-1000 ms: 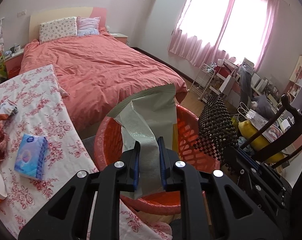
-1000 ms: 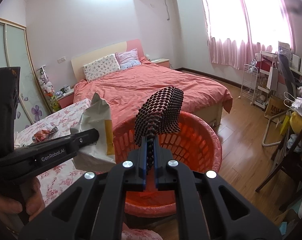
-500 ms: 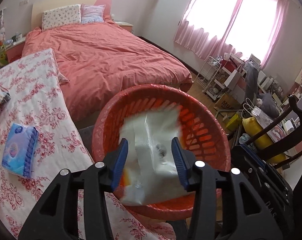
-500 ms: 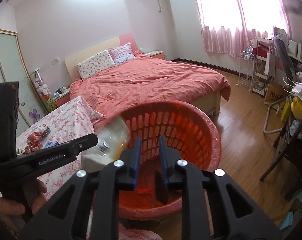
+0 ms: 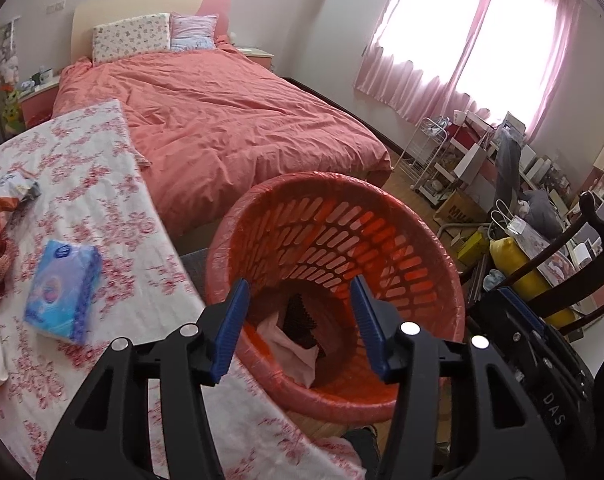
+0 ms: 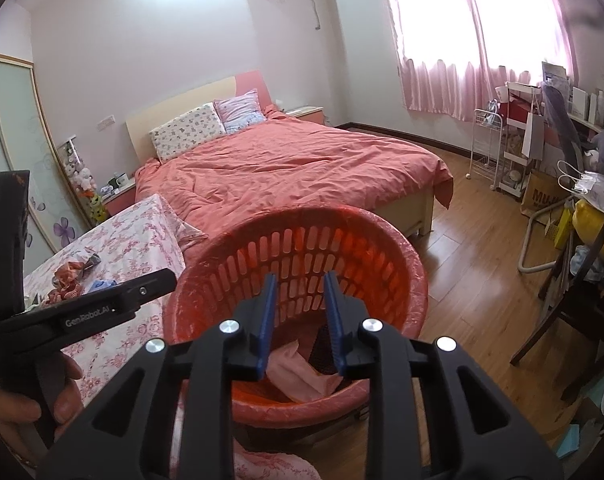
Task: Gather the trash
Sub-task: 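Carry the bag and mesh over the orange basket and open both tools, then grasp the blue tissue pack with the right tool while the left tool grasps the black floral cloth, then carry the tissue pack and floral cloth to the basket and release both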
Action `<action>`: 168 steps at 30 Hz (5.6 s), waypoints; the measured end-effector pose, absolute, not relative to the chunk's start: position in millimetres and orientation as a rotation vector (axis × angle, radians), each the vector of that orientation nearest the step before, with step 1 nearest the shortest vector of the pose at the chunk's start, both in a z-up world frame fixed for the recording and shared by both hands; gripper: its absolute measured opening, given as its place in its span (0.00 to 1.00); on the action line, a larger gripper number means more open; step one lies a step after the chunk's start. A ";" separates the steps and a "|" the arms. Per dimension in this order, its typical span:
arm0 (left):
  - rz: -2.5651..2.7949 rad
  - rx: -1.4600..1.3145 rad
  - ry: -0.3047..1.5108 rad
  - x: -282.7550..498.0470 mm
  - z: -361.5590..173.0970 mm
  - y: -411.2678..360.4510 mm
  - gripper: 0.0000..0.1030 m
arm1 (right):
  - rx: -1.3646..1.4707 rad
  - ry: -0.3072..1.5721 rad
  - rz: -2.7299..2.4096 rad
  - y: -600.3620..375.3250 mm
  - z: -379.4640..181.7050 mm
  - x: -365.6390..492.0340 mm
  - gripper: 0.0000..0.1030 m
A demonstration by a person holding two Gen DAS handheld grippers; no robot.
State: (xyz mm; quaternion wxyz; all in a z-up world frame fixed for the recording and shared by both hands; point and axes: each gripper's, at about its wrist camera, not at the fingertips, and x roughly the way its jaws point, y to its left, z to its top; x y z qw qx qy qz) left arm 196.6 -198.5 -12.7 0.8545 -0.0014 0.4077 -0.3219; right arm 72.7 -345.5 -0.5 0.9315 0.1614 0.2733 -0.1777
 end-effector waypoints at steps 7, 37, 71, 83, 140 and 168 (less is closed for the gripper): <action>-0.597 -0.001 0.829 191.6 -4.5 -153.5 0.55 | 0.299 0.566 -0.311 -316.4 8.3 78.3 0.26; -0.074 -0.130 0.762 176.9 -19.5 111.6 0.58 | 0.254 0.789 -0.027 -115.9 -26.4 212.2 0.60; 0.018 -0.260 0.869 224.0 -48.9 163.4 0.15 | 0.232 0.862 -0.122 -118.6 -46.8 234.4 0.51; 0.008 -0.214 0.786 191.6 -27.6 160.8 0.07 | 0.225 0.838 -0.109 -123.0 -36.1 206.7 0.50; -0.571 -0.064 0.677 168.1 15.4 -82.6 0.04 | 0.225 0.532 -0.245 -239.0 46.9 80.6 0.50; -0.773 0.006 0.739 182.4 -7.5 -183.2 0.04 | 0.320 0.529 -0.363 -324.0 14.6 90.4 0.50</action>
